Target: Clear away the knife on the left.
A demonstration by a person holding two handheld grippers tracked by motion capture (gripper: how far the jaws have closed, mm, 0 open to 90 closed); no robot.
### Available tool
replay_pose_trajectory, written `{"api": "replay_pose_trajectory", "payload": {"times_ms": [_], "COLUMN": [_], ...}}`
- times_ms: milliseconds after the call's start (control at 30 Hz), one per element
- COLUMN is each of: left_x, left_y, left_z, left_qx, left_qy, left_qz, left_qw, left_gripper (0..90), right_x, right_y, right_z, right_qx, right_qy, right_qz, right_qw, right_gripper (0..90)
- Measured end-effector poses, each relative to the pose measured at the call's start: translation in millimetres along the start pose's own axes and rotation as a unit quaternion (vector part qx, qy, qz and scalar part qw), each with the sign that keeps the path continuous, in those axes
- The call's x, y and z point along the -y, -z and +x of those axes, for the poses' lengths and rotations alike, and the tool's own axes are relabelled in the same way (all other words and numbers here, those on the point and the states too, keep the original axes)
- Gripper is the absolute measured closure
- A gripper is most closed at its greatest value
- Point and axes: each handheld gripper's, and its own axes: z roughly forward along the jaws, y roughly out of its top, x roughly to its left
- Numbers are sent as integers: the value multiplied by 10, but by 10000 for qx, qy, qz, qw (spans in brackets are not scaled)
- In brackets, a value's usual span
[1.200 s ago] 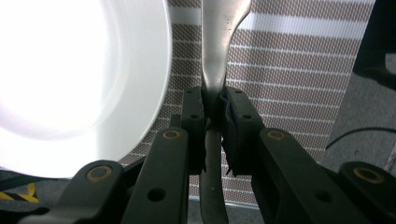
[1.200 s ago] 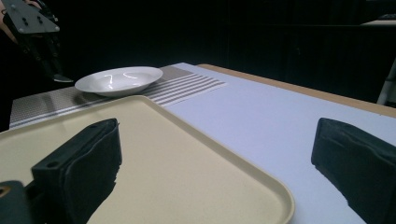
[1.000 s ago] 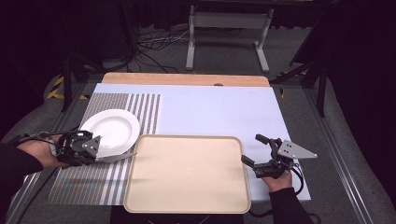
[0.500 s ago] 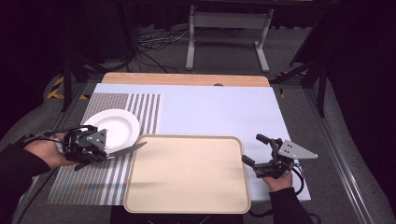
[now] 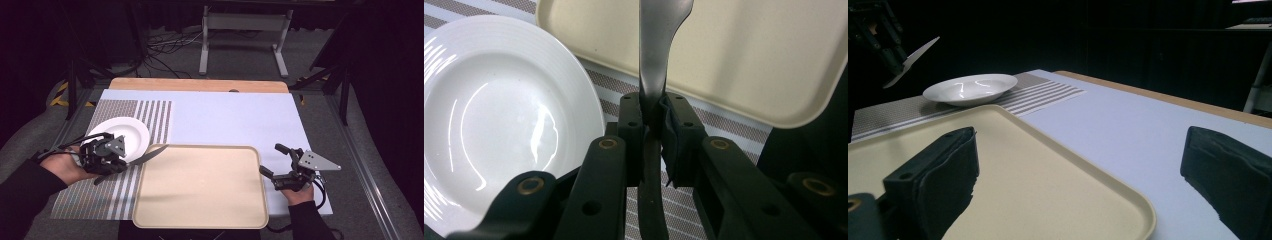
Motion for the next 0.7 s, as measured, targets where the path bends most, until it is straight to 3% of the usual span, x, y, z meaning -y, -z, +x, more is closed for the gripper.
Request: {"api": "replay_pose_trajectory", "payload": {"times_ms": [133, 167, 233, 300, 467, 700], "left_x": [-49, -67, -94, -141, -216, -273], "left_y": [-1, 4, 12, 3, -52, -114], "left_z": [-8, -2, -26, -61, -70, -38], "left_qx": [136, 258, 494, 583, 907, 1061], "left_qy": [343, 429, 401, 508, 931, 1376], "left_qz": [-163, -226, -348, -394, -480, -519], "left_qw": [9992, 9985, 9974, 9962, 9903, 9834], "left_gripper": [801, 801, 800, 801, 800, 800], "right_x": [-2, -2, -2, -2, -4, -3], "right_y": [11, 13, 13, 13, 14, 14], "right_z": [3, 0, 0, 0, 0, -5], "right_qx": [21, 17, 9, -1, -11, -37], "right_qy": [-44, -48, -75, -81, -83, -107], "right_qz": [-12, -17, -26, -18, -48, -25], "right_qw": [10000, 10000, 10000, 10000, 10000, 9999], "right_gripper": [28, 28, 28, 28, 28, 28]}}
